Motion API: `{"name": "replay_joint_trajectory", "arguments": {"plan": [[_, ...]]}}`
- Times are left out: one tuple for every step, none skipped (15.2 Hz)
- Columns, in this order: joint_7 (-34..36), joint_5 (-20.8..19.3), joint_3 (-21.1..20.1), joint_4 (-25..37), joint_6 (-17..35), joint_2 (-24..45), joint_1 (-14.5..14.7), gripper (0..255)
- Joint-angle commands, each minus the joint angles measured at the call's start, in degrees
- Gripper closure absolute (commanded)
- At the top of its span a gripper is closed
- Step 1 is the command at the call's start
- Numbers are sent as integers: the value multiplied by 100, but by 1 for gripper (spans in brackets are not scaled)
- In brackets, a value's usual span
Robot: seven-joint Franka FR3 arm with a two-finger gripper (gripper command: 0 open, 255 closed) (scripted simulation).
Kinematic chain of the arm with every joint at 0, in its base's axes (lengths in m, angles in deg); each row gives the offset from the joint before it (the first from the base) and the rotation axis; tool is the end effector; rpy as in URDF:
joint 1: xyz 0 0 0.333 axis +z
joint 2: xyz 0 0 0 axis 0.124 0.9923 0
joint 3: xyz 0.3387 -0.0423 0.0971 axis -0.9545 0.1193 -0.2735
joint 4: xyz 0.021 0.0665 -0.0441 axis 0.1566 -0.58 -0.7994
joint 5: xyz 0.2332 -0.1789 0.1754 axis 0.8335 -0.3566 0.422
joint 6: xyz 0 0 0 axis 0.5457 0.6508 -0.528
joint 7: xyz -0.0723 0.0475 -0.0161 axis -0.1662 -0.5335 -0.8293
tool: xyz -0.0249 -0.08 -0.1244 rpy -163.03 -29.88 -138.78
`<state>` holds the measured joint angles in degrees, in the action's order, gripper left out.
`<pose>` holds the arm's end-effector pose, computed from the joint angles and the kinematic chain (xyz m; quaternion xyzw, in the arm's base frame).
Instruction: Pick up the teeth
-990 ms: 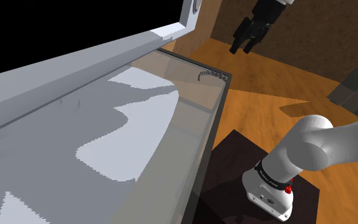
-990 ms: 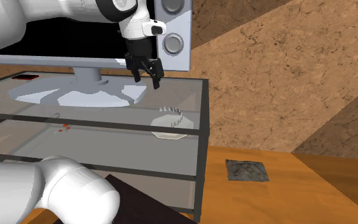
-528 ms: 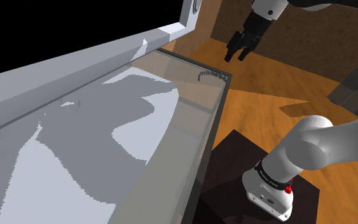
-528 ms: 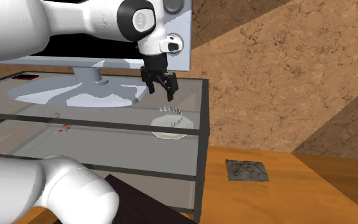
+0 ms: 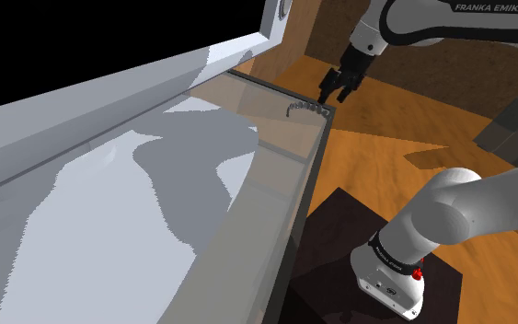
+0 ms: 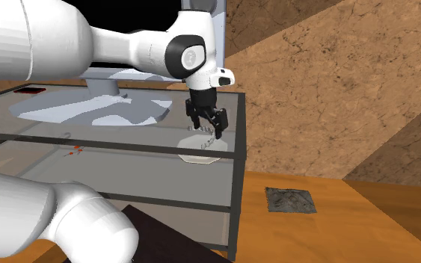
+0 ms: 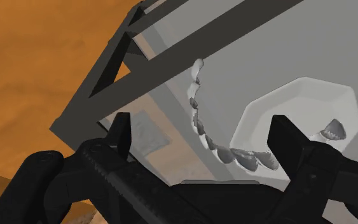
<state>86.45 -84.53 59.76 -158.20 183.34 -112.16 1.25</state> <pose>0.2917 -0.0561 0.5345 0.9916 -0.1086 0.0699 0.0004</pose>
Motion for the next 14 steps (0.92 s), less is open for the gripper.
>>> {"name": "replay_joint_trajectory", "arguments": {"plan": [[-3, -11, 10, -188, 176, -15, -9, 0], [-3, -13, 13, -261, 254, -10, -10, 0], [-3, -15, 15, -334, 334, -4, -11, 0], [-3, -18, 18, -406, 413, 4, -12, 0], [-3, -19, 19, -448, 459, 7, -13, 0], [-3, -19, 19, -447, 459, 9, -13, 0], [-3, -19, 19, -447, 460, 9, -13, 0], [-4, -19, 20, -447, 461, 11, -13, 255], [-4, -19, 20, -448, 461, 9, -13, 255], [-3, -19, 20, -449, 462, 9, -13, 255], [-4, -19, 20, -448, 461, 10, -13, 255], [-4, -19, 20, -448, 461, 10, -13, 255], [-4, -19, 20, -448, 461, 10, -13, 255], [-4, -19, 20, -449, 462, 10, -13, 255]]}}
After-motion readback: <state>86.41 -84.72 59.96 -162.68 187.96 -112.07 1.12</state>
